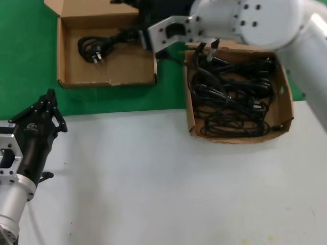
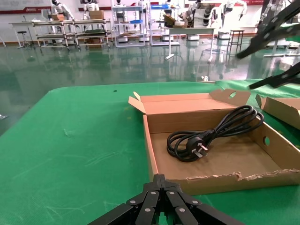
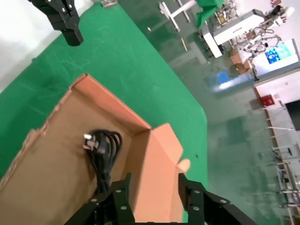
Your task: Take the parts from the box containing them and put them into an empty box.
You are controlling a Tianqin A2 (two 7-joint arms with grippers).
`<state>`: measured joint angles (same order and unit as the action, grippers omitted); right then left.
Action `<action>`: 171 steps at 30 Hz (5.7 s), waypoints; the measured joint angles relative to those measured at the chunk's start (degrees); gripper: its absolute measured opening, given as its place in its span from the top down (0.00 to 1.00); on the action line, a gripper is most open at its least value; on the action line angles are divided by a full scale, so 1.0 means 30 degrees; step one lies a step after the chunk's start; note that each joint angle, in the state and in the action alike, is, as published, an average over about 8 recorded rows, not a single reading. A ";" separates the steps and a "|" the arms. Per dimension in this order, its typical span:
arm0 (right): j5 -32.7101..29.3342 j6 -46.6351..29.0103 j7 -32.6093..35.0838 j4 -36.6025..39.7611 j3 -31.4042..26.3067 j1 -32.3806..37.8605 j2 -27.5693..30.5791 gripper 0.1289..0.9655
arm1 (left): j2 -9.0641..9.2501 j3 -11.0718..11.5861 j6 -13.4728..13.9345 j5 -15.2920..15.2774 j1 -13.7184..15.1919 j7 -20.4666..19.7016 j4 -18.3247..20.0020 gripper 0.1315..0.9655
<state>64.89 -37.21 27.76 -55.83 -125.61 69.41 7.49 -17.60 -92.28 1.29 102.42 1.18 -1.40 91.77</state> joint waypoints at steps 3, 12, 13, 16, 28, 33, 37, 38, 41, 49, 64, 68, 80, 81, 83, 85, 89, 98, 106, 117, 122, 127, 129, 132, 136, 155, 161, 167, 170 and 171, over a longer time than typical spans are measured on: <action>-0.0533 -0.0304 -0.0925 -0.1947 0.0271 -0.0544 0.0977 0.73 | 0.0000 0.0000 0.0000 0.0000 0.0000 0.0000 0.0000 0.98; -0.2439 -0.0416 -0.3757 -0.8638 0.2409 -0.3708 0.4124 0.54 | 0.0000 0.0000 0.0000 0.0000 0.0000 0.0000 0.0000 0.98; -0.2605 -0.0283 -0.4021 -0.9331 0.2750 -0.4171 0.4419 0.51 | 0.0000 0.0000 0.0000 0.0000 0.0000 0.0000 0.0000 0.98; -0.3006 0.0282 -0.4769 -1.0970 0.3551 -0.5443 0.5182 0.42 | 0.0000 0.0000 0.0000 0.0000 0.0000 0.0000 0.0000 0.98; -0.3022 0.1320 -0.5655 -1.2252 0.4205 -0.6997 0.5895 0.17 | 0.0002 0.0003 -0.0008 0.0003 -0.0008 0.0005 0.0000 0.96; -0.2267 0.1850 -0.5828 -1.2237 0.4548 -0.7770 0.5767 0.08 | 0.0009 0.0013 -0.0028 0.0015 -0.0026 0.0028 -0.0002 0.95; -0.1497 0.2390 -0.6005 -1.2222 0.4892 -0.8552 0.5638 0.06 | 0.0016 0.0023 -0.0049 0.0027 -0.0045 0.0052 -0.0004 0.90; -0.1296 0.2531 -0.6051 -1.2218 0.4983 -0.8766 0.5602 0.06 | 0.0018 0.0026 -0.0054 0.0030 -0.0050 0.0058 -0.0004 0.89; -0.0656 0.2981 -0.6196 -1.2206 0.5271 -0.9421 0.5494 0.04 | 0.0023 0.0034 -0.0071 0.0039 -0.0066 0.0077 -0.0006 0.86; 0.1062 0.4189 -0.6588 -1.2172 0.6046 -1.1172 0.5205 0.00 | 0.0038 0.0056 -0.0117 0.0064 -0.0108 0.0129 -0.0009 0.68; 0.4279 0.6449 -0.7323 -1.2111 0.7496 -1.4466 0.4663 0.00 | 0.0065 0.0096 -0.0204 0.0112 -0.0187 0.0221 -0.0015 0.29; 0.5139 0.7054 -0.7518 -1.2095 0.7884 -1.5347 0.4518 0.00 | 0.0073 0.0107 -0.0227 0.0124 -0.0208 0.0244 -0.0017 0.21; 0.7712 0.8863 -0.8106 -1.2045 0.9049 -1.7991 0.4081 0.00 | 0.0095 0.0140 -0.0296 0.0163 -0.0270 0.0320 -0.0022 0.07; 0.7930 0.9016 -0.8155 -1.2041 0.9147 -1.8213 0.4045 0.00 | 0.0096 0.0143 -0.0301 0.0166 -0.0275 0.0326 -0.0023 0.06; 0.8364 0.9321 -0.8253 -1.2033 0.9342 -1.8657 0.3971 0.00 | 0.0100 0.0148 -0.0313 0.0172 -0.0286 0.0339 -0.0024 0.04; 0.8798 0.9626 -0.8353 -1.2024 0.9538 -1.9102 0.3899 0.00 | 0.0104 0.0154 -0.0325 0.0178 -0.0297 0.0353 -0.0025 0.03; 0.9667 1.0239 -0.8552 -1.2007 0.9926 -1.9984 0.3753 0.00 | 0.0111 0.0164 -0.0348 0.0191 -0.0318 0.0378 -0.0026 0.00; 1.1549 1.1561 -0.8978 -1.1971 1.0775 -2.1918 0.3436 0.00 | 0.0127 0.0188 -0.0398 0.0219 -0.0365 0.0432 -0.0030 0.00; 1.2196 1.2017 -0.9130 -1.1958 1.1066 -2.2571 0.3327 0.00 | 0.0133 0.0197 -0.0416 0.0229 -0.0380 0.0451 -0.0032 0.00; 1.2206 1.2024 -0.9132 -1.1959 1.1070 -2.2582 0.3325 0.00 | 0.0133 0.0197 -0.0416 0.0229 -0.0380 0.0452 -0.0032 0.00; 1.2206 1.2024 -0.9132 -1.1959 1.1070 -2.2582 0.3325 0.00 | 0.0133 0.0197 -0.0416 0.0229 -0.0380 0.0452 -0.0031 0.00; 1.2206 1.2024 -0.9132 -1.1959 1.1070 -2.2582 0.3325 0.00 | 0.0133 0.0197 -0.0416 0.0229 -0.0380 0.0452 -0.0031 0.00; 1.2206 1.2024 -0.9132 -1.1959 1.1070 -2.2582 0.3325 0.00 | 0.0133 0.0197 -0.0416 0.0229 -0.0380 0.0452 -0.0031 0.00; 1.2206 1.2024 -0.9132 -1.1959 1.1070 -2.2582 0.3325 0.00 | 0.0133 0.0197 -0.0416 0.0229 -0.0380 0.0451 -0.0031 0.00; 1.2206 1.2024 -0.9132 -1.1959 1.1070 -2.2582 0.3325 0.00 | 0.0133 0.0197 -0.0416 0.0229 -0.0380 0.0451 -0.0031 0.00; 1.2206 1.2024 -0.9132 -1.1959 1.1070 -2.2582 0.3325 0.00 | 0.0133 0.0197 -0.0416 0.0229 -0.0380 0.0451 -0.0031 0.00; 1.2206 1.2024 -0.9132 -1.1959 1.1070 -2.2582 0.3325 0.00 | 0.0133 0.0196 -0.0416 0.0229 -0.0380 0.0451 -0.0031 0.00; 1.2206 1.2024 -0.9132 -1.1959 1.1070 -2.2582 0.3325 0.00 | 0.0133 0.0196 -0.0416 0.0229 -0.0380 0.0451 -0.0031 0.00; 1.2206 1.2024 -0.9131 -1.1959 1.1070 -2.2582 0.3325 0.00 | 0.0133 0.0196 -0.0416 0.0229 -0.0380 0.0451 -0.0031 0.00; 1.2206 1.2024 -0.9131 -1.1959 1.1070 -2.2582 0.3325 0.00 | 0.0133 0.0196 -0.0416 0.0229 -0.0380 0.0451 -0.0031 0.00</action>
<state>101.51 -1.14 0.37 -91.70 -92.40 1.66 17.46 -17.20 -91.69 0.04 103.11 0.04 -0.05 91.68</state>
